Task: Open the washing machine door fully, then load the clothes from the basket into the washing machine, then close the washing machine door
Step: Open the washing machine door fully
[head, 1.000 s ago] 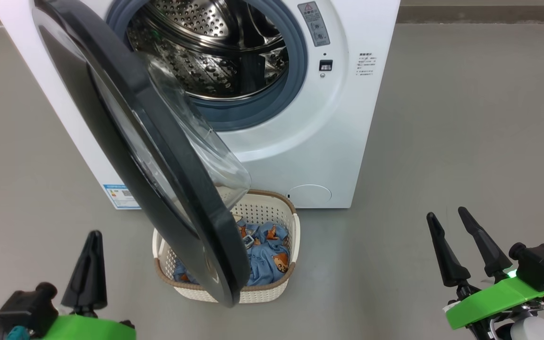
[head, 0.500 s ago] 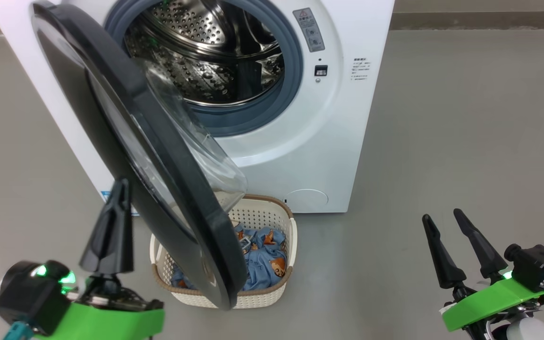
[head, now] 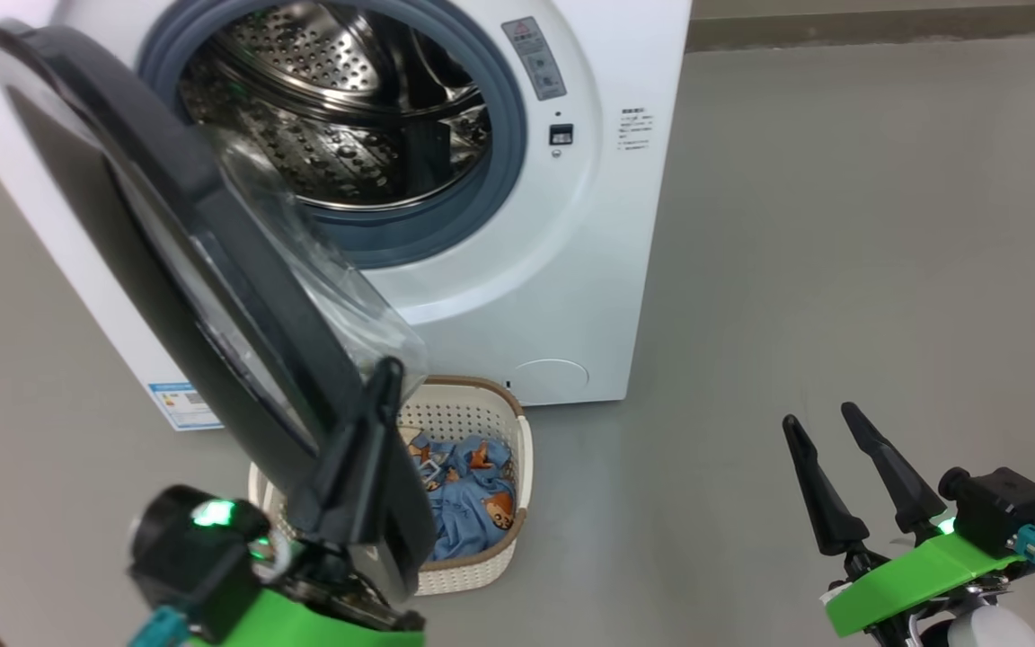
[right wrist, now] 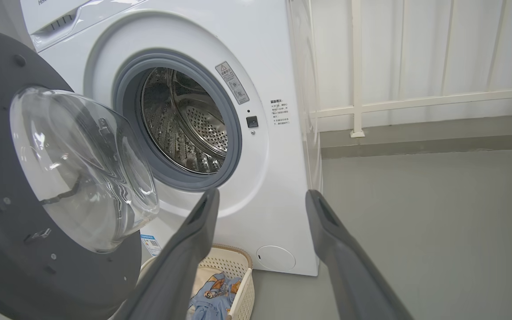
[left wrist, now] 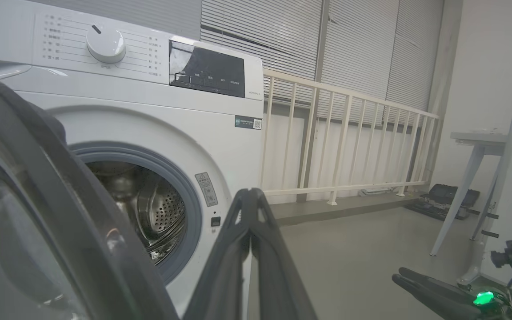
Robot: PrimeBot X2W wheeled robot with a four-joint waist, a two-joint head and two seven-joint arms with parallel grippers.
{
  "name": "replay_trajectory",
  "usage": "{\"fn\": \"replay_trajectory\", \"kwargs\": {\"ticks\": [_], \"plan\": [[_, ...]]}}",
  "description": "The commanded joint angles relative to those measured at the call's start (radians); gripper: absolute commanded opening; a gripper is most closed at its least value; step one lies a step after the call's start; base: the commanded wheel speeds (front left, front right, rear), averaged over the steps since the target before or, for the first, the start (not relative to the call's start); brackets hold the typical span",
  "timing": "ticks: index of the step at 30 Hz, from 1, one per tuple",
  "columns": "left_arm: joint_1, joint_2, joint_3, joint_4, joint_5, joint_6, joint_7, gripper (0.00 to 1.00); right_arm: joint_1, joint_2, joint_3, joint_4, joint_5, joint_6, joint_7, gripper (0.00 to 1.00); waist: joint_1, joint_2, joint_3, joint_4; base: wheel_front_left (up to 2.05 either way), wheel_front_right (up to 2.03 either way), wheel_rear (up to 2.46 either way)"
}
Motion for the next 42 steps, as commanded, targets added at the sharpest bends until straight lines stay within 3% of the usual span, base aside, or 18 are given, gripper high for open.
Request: {"fn": "replay_trajectory", "kwargs": {"ticks": [1, 14, 30, 42], "plan": [[-0.022, 0.001, 0.018, -0.012, -0.008, -0.006, 0.008, 0.0, -0.045, -0.009, 0.024, -0.021, 0.007, 0.002, -0.012, 1.0, 0.0, 0.0, 0.006, -0.012, 0.0, 0.0, 0.0], [-0.002, -0.014, -0.059, 0.148, -0.067, -0.018, 0.002, 0.0, -0.059, 0.008, 0.023, -0.023, 0.001, 0.002, -0.012, 1.0, 0.0, 0.0, 0.042, -0.053, 0.0, 0.0, 0.0], [-0.051, -0.02, -0.022, 0.32, -0.116, -0.005, -0.03, 0.0, -0.077, 0.034, 0.014, -0.024, -0.007, 0.002, -0.012, 1.0, 0.0, 0.0, 0.075, -0.042, 0.0, 0.0, 0.0], [-0.043, 0.005, 0.01, 0.339, -0.122, 0.024, -0.04, 0.0, -0.074, 0.039, 0.013, -0.008, -0.003, 0.002, -0.012, 1.0, 0.0, 0.0, 0.073, 0.034, 0.0, 0.0, 0.0]]}}
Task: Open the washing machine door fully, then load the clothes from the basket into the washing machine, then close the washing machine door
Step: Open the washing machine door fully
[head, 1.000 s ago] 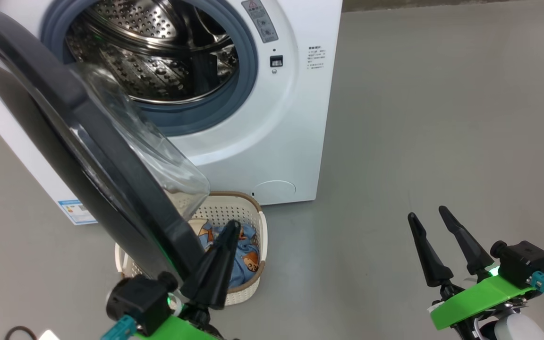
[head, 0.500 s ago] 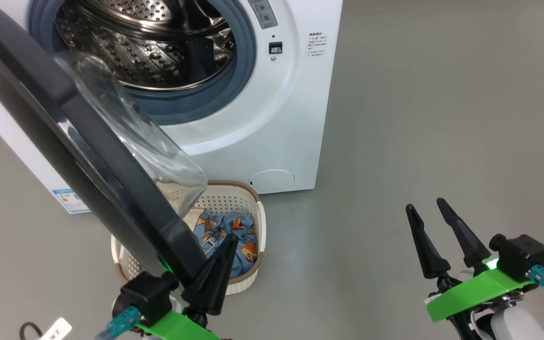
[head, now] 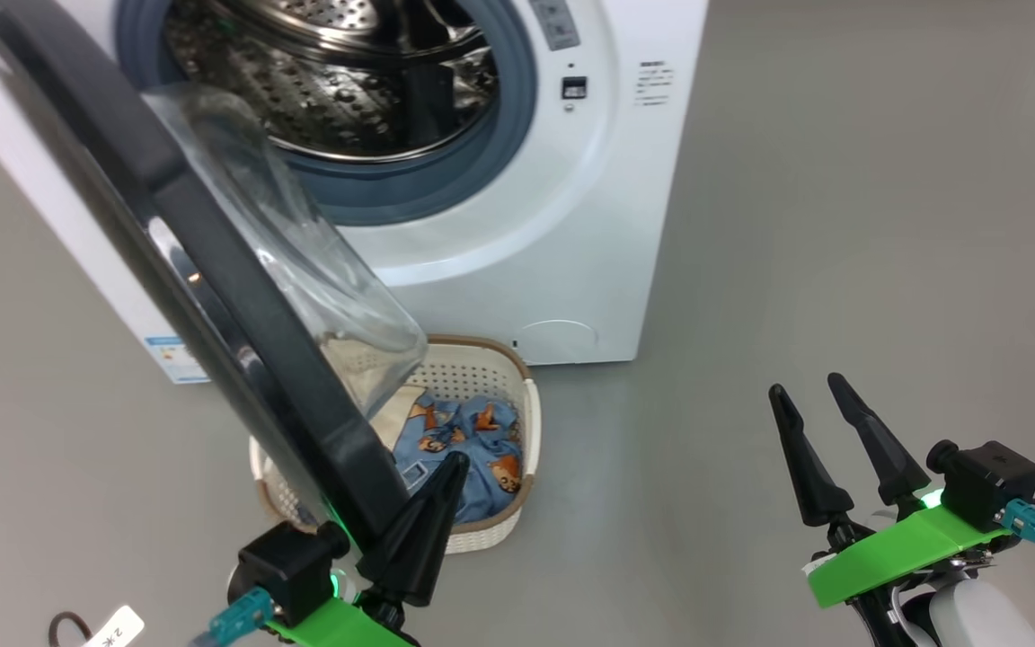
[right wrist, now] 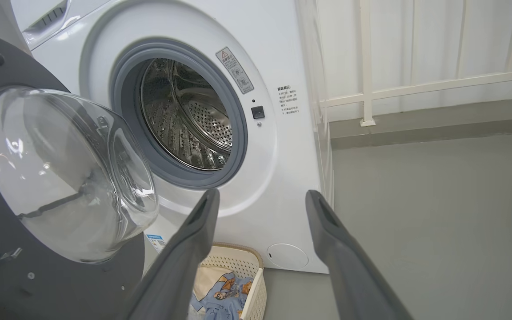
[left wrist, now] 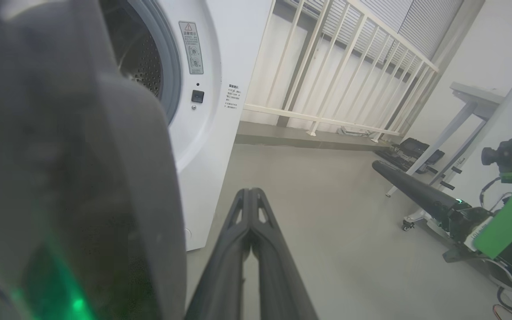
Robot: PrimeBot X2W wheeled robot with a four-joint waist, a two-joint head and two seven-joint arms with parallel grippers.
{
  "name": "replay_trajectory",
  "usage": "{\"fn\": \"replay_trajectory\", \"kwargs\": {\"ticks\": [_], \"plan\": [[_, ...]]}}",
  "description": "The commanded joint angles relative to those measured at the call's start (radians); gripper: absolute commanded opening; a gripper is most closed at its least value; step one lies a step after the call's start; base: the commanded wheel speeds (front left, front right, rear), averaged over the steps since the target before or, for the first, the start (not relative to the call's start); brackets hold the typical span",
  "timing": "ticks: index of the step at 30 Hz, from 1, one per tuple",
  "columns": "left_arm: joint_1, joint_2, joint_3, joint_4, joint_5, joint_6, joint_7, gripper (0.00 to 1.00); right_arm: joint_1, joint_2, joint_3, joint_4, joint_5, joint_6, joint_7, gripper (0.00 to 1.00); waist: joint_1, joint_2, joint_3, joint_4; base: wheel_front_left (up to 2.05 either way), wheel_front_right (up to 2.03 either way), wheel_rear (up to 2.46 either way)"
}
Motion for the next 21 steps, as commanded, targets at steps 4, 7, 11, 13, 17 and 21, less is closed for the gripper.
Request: {"fn": "replay_trajectory", "kwargs": {"ticks": [4, 7, 11, 13, 17, 21], "plan": [[-0.024, 0.044, 0.086, -0.016, -0.01, 0.04, -0.011, 0.0, -0.023, -0.001, 0.017, -0.014, -0.002, 0.002, -0.012, 1.0, 0.0, 0.0, -0.006, 0.061, 0.0, 0.0, 0.0], [-0.016, 0.049, 0.087, -0.018, -0.012, 0.045, -0.008, 0.0, -0.026, 0.0, 0.016, -0.008, 0.0, 0.002, -0.012, 1.0, 0.0, 0.0, -0.008, 0.087, 0.0, 0.0, 0.0], [-0.003, 0.057, 0.089, -0.015, -0.014, 0.052, -0.002, 0.0, -0.03, 0.003, 0.014, -0.002, 0.0, 0.002, -0.012, 1.0, 0.0, 0.0, -0.014, 0.116, 0.0, 0.0, 0.0], [0.003, 0.061, 0.094, -0.016, -0.016, 0.058, -0.002, 0.0, -0.027, 0.003, 0.012, 0.0, 0.001, 0.002, -0.012, 1.0, 0.0, 0.0, -0.018, 0.128, 0.0, 0.0, 0.0], [0.015, 0.068, 0.098, -0.023, -0.016, 0.067, 0.0, 0.0, -0.016, 0.0, 0.003, 0.005, 0.003, 0.002, -0.012, 1.0, 0.0, 0.0, -0.027, 0.155, 0.0, 0.0, 0.0], [0.028, 0.075, 0.107, -0.023, -0.019, 0.081, 0.004, 0.0, -0.01, -0.001, -0.002, 0.005, 0.003, 0.002, -0.012, 1.0, 0.0, 0.0, -0.033, 0.181, 0.0, 0.0, 0.0]]}}
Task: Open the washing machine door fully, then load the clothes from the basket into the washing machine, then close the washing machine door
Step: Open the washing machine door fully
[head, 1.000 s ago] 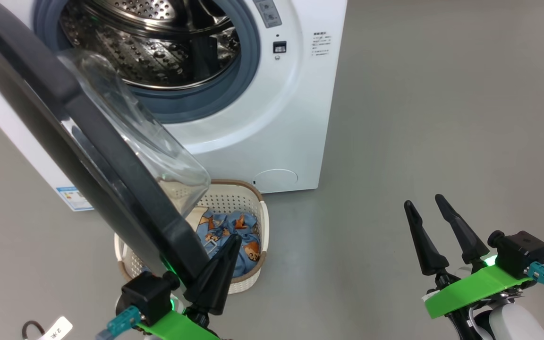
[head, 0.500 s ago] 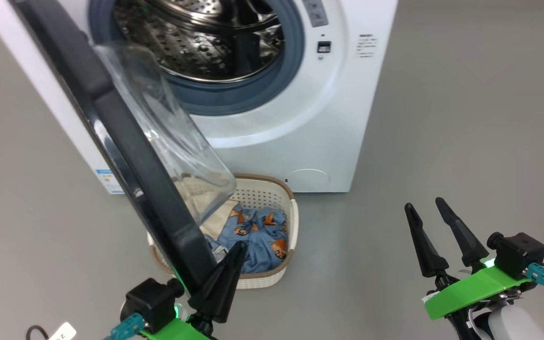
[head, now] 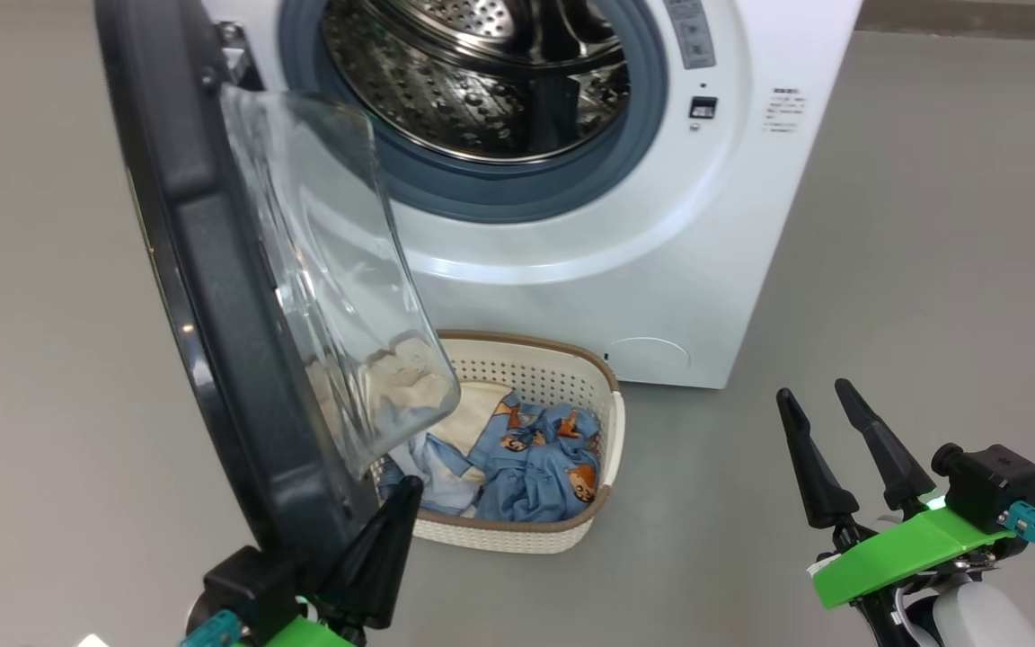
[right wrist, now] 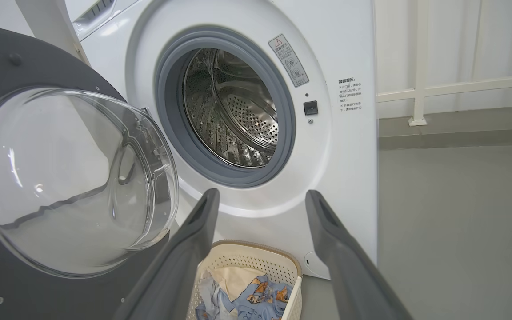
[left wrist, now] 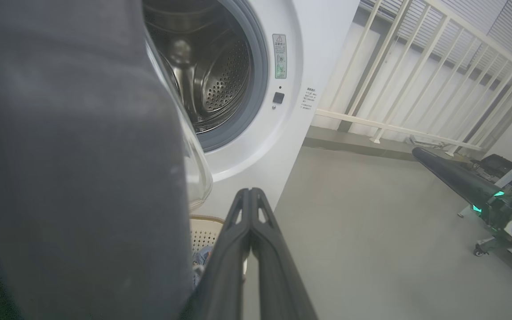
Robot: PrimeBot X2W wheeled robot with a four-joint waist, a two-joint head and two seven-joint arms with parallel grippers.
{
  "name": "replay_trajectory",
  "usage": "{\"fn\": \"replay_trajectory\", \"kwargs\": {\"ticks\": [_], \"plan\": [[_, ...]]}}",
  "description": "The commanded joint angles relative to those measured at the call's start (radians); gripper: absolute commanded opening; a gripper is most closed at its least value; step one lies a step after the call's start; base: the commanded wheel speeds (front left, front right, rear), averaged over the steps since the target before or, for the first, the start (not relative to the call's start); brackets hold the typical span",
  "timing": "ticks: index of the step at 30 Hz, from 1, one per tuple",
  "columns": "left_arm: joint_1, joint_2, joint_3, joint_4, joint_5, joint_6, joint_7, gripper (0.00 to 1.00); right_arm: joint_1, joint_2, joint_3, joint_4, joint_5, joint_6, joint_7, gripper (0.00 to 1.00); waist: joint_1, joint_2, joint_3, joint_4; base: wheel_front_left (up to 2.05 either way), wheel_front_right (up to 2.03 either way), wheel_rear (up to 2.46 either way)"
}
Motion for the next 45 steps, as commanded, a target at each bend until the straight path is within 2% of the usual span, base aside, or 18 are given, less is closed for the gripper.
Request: {"fn": "replay_trajectory", "kwargs": {"ticks": [1, 13, 29, 39, 45], "plan": [[-0.024, 0.036, 0.084, -0.014, -0.009, 0.033, -0.001, 0.0, -0.011, -0.008, 0.015, -0.022, 0.003, 0.002, -0.012, 1.0, 0.0, -0.0001, -0.009, 0.024, 0.0, 0.0, 0.0], [-0.022, 0.068, 0.139, -0.014, -0.02, 0.078, 0.009, 0.0, -0.004, -0.004, 0.017, -0.021, 0.008, 0.002, -0.012, 1.0, 0.0, -0.0001, -0.024, 0.111, 0.0, 0.0, 0.0], [-0.081, 0.182, 0.282, 0.044, -0.056, 0.123, 0.048, 0.0, -0.013, 0.005, 0.013, -0.023, 0.004, 0.002, -0.012, 1.0, 0.0, -0.0001, 0.001, 0.194, 0.0, 0.0, 0.0], [-0.135, 0.255, 0.338, 0.13, -0.082, 0.111, 0.067, 0.0, -0.03, 0.011, 0.018, -0.032, -0.005, 0.002, -0.012, 1.0, 0.0, -0.0001, 0.04, 0.212, 0.0, 0.0, 0.0], [-0.194, 0.286, 0.368, 0.206, -0.122, 0.077, 0.068, 0.0, -0.044, 0.01, 0.017, -0.035, -0.011, 0.002, -0.012, 1.0, 0.0, -0.0001, 0.065, 0.235, 0.0, 0.0, 0.0]]}}
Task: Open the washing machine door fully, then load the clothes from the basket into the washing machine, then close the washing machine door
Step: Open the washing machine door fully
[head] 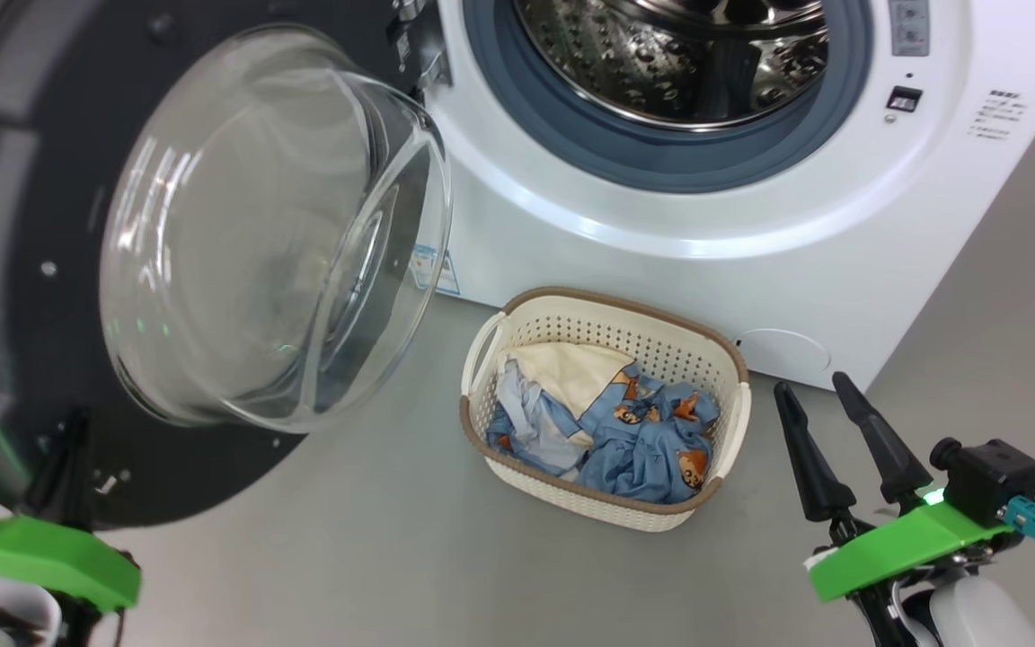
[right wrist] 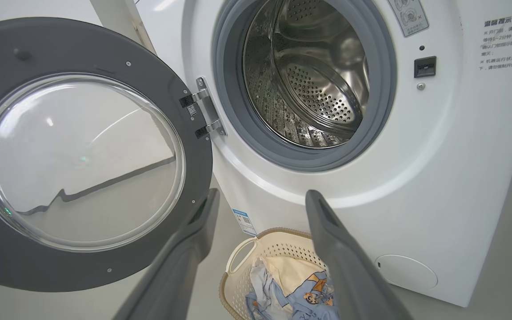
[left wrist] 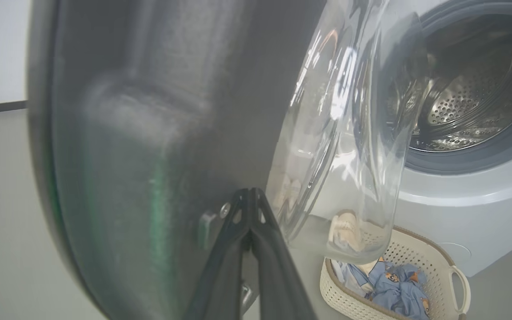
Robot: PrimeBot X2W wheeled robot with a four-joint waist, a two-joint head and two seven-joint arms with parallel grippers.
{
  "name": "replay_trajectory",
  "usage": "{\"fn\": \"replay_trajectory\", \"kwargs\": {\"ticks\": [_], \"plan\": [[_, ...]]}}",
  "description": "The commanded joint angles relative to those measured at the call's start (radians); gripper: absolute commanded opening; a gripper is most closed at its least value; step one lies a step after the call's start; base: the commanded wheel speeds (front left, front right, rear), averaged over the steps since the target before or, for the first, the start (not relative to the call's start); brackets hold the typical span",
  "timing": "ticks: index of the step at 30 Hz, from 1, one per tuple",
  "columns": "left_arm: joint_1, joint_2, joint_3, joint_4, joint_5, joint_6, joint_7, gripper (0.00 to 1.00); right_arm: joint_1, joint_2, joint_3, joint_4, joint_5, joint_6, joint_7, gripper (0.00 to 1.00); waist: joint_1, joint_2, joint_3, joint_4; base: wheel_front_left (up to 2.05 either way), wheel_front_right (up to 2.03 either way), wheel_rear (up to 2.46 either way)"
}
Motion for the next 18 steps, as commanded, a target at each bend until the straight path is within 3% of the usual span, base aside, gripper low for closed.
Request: {"fn": "replay_trajectory", "kwargs": {"ticks": [1, 18], "plan": [[-0.065, 0.065, 0.061, 0.006, -0.011, 0.0, 0.002, 0.0, -0.041, 0.003, 0.019, -0.027, -0.011, 0.002, -0.012, 1.0, 0.0, 0.0, 0.011, 0.012, 0.0, 0.0, 0.0], [-0.352, 0.176, 0.049, 0.409, -0.044, -0.117, 0.023, 0.0, -0.101, 0.026, 0.034, -0.017, -0.015, 0.002, -0.012, 1.0, 0.0, 0.0, 0.082, 0.034, 0.0, 0.0, 0.0]]}}
